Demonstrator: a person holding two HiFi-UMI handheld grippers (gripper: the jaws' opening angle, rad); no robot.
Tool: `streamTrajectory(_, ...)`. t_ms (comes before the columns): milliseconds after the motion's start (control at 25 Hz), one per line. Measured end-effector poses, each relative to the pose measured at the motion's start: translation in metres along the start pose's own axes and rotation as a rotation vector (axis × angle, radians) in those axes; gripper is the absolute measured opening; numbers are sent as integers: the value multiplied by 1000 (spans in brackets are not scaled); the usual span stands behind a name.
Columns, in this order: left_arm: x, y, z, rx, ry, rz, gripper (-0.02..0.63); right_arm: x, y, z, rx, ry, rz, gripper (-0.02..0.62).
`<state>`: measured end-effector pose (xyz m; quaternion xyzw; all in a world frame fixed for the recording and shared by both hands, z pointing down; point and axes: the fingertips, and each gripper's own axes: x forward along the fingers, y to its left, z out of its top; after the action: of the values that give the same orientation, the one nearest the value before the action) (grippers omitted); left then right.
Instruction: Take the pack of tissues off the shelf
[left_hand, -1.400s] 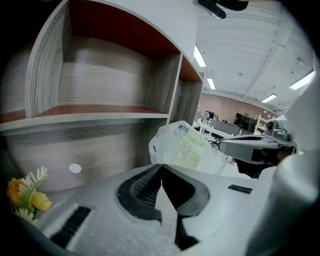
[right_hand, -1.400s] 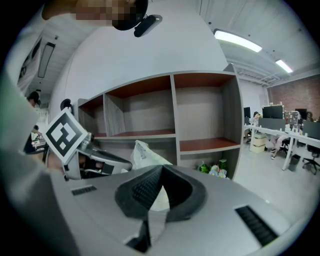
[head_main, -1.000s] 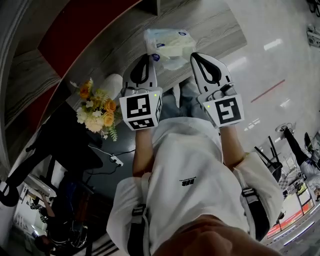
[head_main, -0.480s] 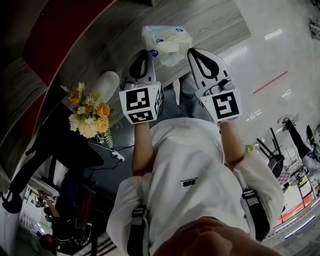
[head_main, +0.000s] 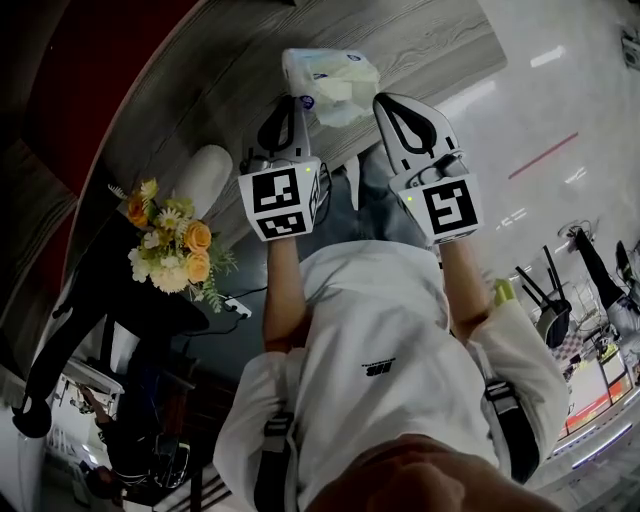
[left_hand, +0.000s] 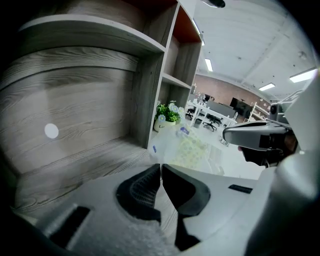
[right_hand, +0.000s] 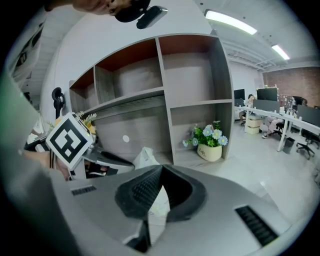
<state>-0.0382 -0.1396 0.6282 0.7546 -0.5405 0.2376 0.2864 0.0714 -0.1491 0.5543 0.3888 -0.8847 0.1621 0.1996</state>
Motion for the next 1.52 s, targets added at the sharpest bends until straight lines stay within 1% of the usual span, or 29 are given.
streamTrajectory(440, 9, 10, -11, 23, 25, 30, 37, 6, -1, -9, 4, 13, 2, 25)
streamTrajectory(480, 9, 11, -12, 22, 25, 30, 41, 7, -1, -10, 4, 14, 3, 25)
streamTrajectory(520, 9, 11, -12, 22, 25, 32, 63, 7, -1, -10, 5, 16, 3, 25)
streamTrajectory(760, 4, 13, -14, 16, 31, 46, 66, 7, -1, -10, 4, 13, 8, 25)
streamTrajectory(1000, -2, 11, -9, 12, 11, 44, 66, 9, 2, -10, -17, 20, 19, 25)
streamTrajectory(1520, -17, 9, -6, 7, -20, 44, 66, 9, 11, -15, -19, 29, 33, 25)
